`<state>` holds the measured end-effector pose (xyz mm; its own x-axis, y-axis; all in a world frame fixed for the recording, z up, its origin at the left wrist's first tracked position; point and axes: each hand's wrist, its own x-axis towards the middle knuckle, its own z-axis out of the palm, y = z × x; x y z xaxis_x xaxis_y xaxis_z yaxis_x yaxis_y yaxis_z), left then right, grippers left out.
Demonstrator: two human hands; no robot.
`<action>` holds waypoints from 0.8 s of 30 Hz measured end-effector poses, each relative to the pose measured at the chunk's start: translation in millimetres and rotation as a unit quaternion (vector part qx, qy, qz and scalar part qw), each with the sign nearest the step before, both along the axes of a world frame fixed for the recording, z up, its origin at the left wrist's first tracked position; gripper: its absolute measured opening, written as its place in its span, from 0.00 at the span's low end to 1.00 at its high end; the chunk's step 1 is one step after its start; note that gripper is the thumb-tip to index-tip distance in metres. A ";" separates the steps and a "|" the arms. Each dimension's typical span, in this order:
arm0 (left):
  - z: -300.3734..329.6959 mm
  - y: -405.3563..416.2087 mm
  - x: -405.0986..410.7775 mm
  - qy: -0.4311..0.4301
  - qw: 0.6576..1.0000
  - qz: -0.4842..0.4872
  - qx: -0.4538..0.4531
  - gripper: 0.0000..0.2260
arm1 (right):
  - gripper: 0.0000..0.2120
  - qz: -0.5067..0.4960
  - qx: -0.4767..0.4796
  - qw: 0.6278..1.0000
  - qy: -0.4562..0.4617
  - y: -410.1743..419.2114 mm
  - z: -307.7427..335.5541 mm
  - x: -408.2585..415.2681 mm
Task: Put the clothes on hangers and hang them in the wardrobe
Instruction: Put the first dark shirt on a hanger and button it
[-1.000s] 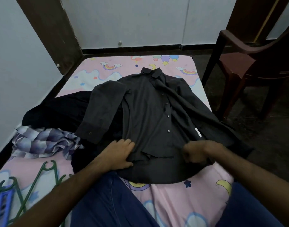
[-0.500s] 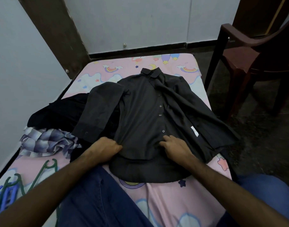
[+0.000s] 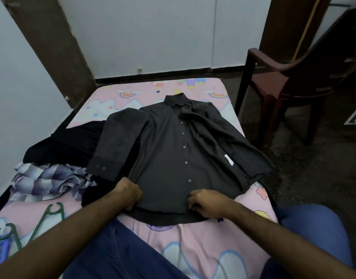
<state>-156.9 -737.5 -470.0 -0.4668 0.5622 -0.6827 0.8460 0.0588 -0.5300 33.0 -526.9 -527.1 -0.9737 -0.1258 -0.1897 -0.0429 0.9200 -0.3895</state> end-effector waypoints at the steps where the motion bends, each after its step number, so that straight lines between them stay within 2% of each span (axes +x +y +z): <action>1: -0.1 -1.3 2.8 -0.005 1.000 0.003 -0.002 0.18 | 0.12 0.001 -0.016 1.000 -0.023 0.0 2.5 1.2; 3: -2.8 -4.7 6.1 -0.018 1.000 0.004 0.007 0.17 | 0.10 0.019 -0.064 0.994 -0.083 4.2 11.1 2.0; 5: -1.3 -3.9 7.3 -0.044 0.999 0.026 0.016 0.18 | 0.08 -0.014 -0.132 0.985 -0.111 18.7 26.1 3.0; 6: 3.1 0.1 7.2 -0.066 0.997 0.042 0.021 0.18 | 0.07 -0.055 -0.163 0.982 -0.082 32.2 33.5 3.3; 8: 9.4 17.2 3.6 -0.138 0.986 0.067 0.065 0.18 | 0.07 -0.178 -0.165 0.968 0.066 70.4 43.4 6.8; 10: 12.7 41.5 4.1 -0.197 0.963 0.056 0.178 0.16 | 0.11 -0.317 -0.081 0.921 0.211 114.7 44.3 16.8; 11: 11.0 54.5 5.5 -0.205 0.946 0.026 0.251 0.15 | 0.14 -0.368 -0.035 0.898 0.239 134.7 41.6 23.0; 13: -2.9 80.3 12.2 -0.204 0.905 -0.030 0.372 0.12 | 0.18 -0.406 -0.007 0.895 0.187 159.6 31.9 34.5; 16: -39.8 112.0 25.8 -0.269 0.848 0.026 0.456 0.14 | 0.22 -0.367 0.046 0.928 0.056 158.0 14.3 48.2; 18: -63.0 123.6 33.4 -0.288 0.817 0.085 0.492 0.16 | 0.23 -0.365 0.111 0.923 0.055 152.0 6.4 48.9; 21: -86.9 126.5 37.0 -0.268 0.778 0.115 0.556 0.15 | 0.17 -0.359 0.190 0.911 0.075 148.3 8.7 33.7; 24: -96.1 123.6 37.3 -0.269 0.764 0.136 0.571 0.16 | 0.11 -0.370 0.191 0.906 0.074 160.1 10.4 22.1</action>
